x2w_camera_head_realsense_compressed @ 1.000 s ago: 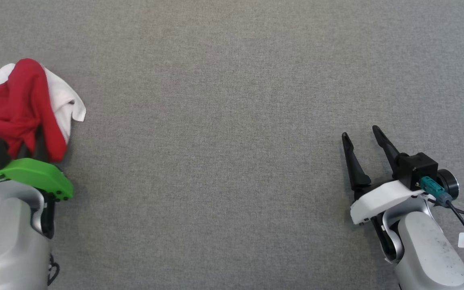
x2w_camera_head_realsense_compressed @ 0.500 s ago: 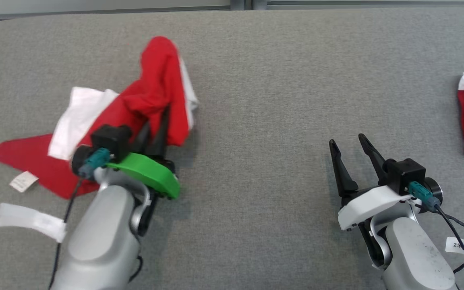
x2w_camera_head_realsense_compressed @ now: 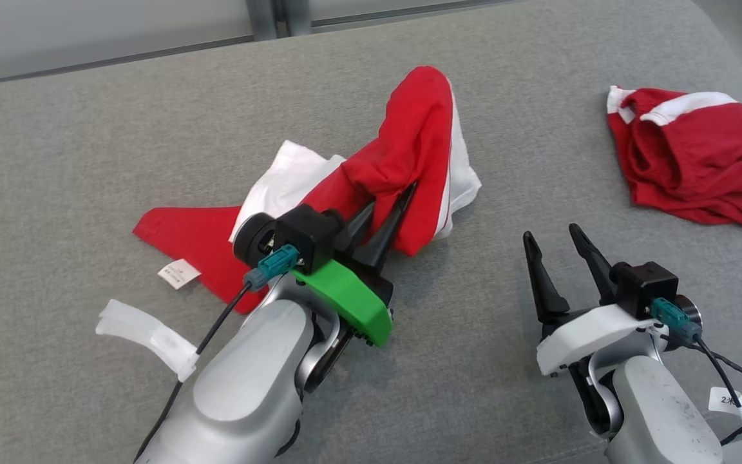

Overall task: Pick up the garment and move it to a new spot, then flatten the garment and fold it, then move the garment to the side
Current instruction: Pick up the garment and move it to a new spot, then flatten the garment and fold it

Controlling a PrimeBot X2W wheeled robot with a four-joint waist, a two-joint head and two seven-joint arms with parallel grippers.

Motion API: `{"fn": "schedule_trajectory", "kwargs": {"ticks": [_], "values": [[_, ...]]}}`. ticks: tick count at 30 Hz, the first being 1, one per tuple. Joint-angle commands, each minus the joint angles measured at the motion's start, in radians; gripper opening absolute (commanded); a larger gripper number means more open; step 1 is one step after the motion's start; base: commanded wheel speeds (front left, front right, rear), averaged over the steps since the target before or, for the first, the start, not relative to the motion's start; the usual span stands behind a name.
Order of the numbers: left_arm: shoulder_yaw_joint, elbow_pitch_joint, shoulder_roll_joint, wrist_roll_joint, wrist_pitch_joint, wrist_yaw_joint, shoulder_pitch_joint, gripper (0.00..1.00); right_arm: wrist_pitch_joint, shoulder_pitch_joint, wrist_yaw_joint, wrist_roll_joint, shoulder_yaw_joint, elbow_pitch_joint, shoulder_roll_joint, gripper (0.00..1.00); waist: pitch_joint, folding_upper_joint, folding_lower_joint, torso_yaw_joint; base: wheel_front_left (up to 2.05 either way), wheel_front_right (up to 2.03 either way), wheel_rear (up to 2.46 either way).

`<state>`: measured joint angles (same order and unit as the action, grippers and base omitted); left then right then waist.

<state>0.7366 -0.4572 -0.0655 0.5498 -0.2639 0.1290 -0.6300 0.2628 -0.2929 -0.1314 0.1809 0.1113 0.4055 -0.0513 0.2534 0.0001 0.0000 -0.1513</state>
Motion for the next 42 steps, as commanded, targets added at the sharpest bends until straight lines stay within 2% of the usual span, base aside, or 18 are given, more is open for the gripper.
{"fn": "schedule_trajectory", "kwargs": {"ticks": [1, 2, 3, 9, 14, 19, 21, 22, 24, 31, 37, 42], "values": [[-0.006, -0.024, -0.009, -0.015, 0.000, 0.003, 0.016, 0.08, 0.003, 0.012, 0.002, 0.007, -0.005, -0.001, -0.001, 1.00, -0.006, -0.0001, 0.0000, -0.057, 0.00, 0.00, 0.00], [-0.011, -0.046, -0.017, -0.023, 0.000, 0.003, 0.025, 0.49, 0.003, 0.016, 0.002, 0.011, -0.005, -0.002, 0.000, 1.00, -0.007, -0.0001, 0.0000, -0.059, 0.00, 0.00, 0.00], [-0.025, -0.072, -0.024, -0.027, 0.000, 0.003, 0.033, 1.00, 0.003, 0.019, 0.002, 0.014, -0.005, -0.002, 0.000, 1.00, -0.010, -0.0001, 0.0000, -0.060, 0.00, 0.00, 0.00], [-0.165, -0.127, -0.038, -0.070, 0.000, 0.003, 0.111, 1.00, 0.003, 0.030, 0.002, 0.023, -0.023, -0.001, 0.000, 1.00, -0.035, -0.0001, 0.0000, -0.014, 0.00, 0.00, 0.00], [-0.295, -0.087, -0.047, -0.143, 0.000, 0.001, 0.201, 1.00, 0.003, 0.044, 0.002, 0.025, -0.023, -0.003, 0.000, 1.00, -0.071, -0.0001, 0.0000, 0.063, 0.00, 0.00, 0.00], [-0.466, -0.033, -0.035, -0.213, 0.000, -0.025, 0.317, 1.00, 0.003, 0.059, 0.002, 0.033, -0.015, -0.003, -0.001, 1.00, -0.115, -0.0001, 0.0000, 0.140, 0.00, 0.00, 0.00], [-0.526, -0.015, -0.026, -0.232, 0.000, -0.027, 0.368, 1.00, 0.003, 0.068, 0.002, 0.036, -0.013, 0.000, -0.001, 1.00, -0.133, -0.0001, 0.0000, 0.165, 0.00, 0.00, 0.00], [-0.526, -0.015, -0.026, -0.232, 0.000, -0.027, 0.368, 1.00, 0.003, 0.068, 0.002, 0.036, -0.013, 0.000, -0.001, 1.00, -0.133, -0.0001, 0.0000, 0.165, 0.00, 0.00, 0.00], [-0.598, 0.008, -0.017, -0.268, 0.000, -0.024, 0.439, 1.00, 0.003, 0.076, 0.002, 0.043, -0.008, 0.002, -0.001, 1.00, -0.159, -0.0001, 0.0000, 0.193, 0.00, 0.00, 0.00], [-0.703, 0.059, 0.002, -0.319, 0.000, -0.015, 0.545, 1.00, 0.003, 0.099, 0.002, 0.053, -0.001, 0.007, -0.001, 1.00, -0.197, -0.0001, 0.0000, 0.216, 0.00, 0.00, 0.00], [-0.716, 0.089, 0.012, -0.346, 0.000, -0.007, 0.573, 1.00, 0.003, 0.121, 0.002, 0.048, -0.011, 0.010, -0.001, 1.00, -0.206, -0.0001, 0.0000, 0.230, 0.00, 0.00, 0.00], [-0.694, 0.099, 0.014, -0.324, 0.000, -0.004, 0.575, 1.00, 0.003, 0.127, 0.002, 0.039, -0.018, 0.013, -0.001, 1.00, -0.208, -0.0001, 0.0000, 0.233, 0.00, 0.00, 0.00]]}}
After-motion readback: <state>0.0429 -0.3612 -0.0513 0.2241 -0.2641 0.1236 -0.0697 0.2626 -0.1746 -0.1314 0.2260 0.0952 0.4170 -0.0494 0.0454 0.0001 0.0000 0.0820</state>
